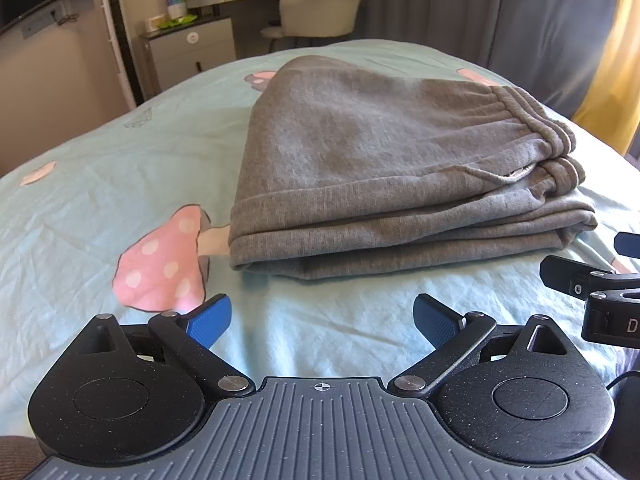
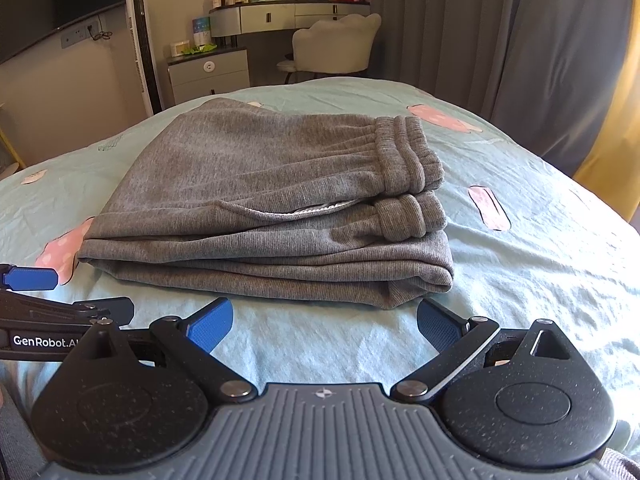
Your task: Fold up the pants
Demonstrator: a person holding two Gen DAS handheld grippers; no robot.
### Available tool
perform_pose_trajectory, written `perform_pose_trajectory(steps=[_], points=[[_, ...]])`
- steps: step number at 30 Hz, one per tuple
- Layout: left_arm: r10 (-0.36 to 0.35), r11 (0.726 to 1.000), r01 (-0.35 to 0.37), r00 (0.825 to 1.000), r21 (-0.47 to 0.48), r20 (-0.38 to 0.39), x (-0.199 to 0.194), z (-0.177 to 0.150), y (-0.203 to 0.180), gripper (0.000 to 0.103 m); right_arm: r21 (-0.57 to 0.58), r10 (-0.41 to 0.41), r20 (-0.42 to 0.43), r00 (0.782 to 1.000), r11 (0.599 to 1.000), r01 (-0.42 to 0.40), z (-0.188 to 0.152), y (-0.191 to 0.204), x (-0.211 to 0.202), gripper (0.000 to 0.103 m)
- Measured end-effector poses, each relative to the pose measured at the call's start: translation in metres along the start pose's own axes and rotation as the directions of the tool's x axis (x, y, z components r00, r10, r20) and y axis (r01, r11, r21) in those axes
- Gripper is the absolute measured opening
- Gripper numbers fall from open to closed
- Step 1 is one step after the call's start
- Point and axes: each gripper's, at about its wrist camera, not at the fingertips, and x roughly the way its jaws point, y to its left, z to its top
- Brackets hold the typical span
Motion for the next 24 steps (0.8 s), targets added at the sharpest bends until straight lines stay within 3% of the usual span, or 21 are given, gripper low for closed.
perform_pose_trajectory(steps=[24], points=[[-0.048,0.999,0.049,0.999,-0.007,0.022,-0.0040,-0.0007,0.0029,0.101,0.008,-0.006,0.005,1.000,1.000,0.006,0.0010,-0.0020,-0.0014,0.099]])
